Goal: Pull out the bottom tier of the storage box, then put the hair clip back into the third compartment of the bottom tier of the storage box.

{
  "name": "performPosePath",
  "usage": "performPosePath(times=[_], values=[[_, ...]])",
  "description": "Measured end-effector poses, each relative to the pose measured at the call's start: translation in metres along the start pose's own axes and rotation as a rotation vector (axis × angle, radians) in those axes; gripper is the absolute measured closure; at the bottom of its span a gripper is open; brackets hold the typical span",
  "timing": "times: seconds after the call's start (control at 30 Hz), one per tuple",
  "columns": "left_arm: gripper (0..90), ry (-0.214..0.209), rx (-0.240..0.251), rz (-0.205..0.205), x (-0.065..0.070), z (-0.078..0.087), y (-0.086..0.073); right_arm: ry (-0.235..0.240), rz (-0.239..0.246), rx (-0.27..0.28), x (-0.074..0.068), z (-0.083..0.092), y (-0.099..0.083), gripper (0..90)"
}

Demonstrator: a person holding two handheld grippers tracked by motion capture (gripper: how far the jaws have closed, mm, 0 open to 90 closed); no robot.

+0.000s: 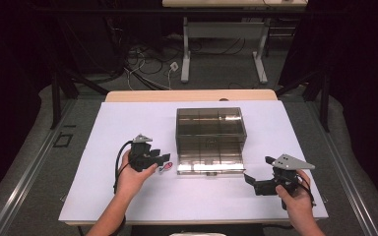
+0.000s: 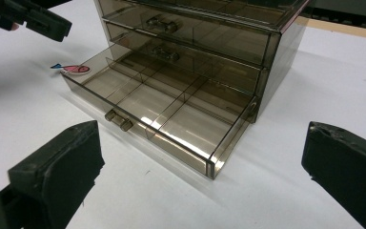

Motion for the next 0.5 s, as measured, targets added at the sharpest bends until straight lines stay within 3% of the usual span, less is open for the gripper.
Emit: performPosePath(times=[0.5], values=[[54.4, -0.034, -0.085, 0.012, 0.0031, -0.008, -0.0084, 0.009, -0.01, 0.005, 0.0007, -0.0008, 0.0005, 0.0]])
Point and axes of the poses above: each handheld gripper's, and its own axes: z roughly backward along the jaws, y roughly out of its top, x roughly to its right, the point moved 6 cm from there along -z, roughly forward along the jaws, and after that the axes turned 12 degrees about -z, right-handed, at the moved point
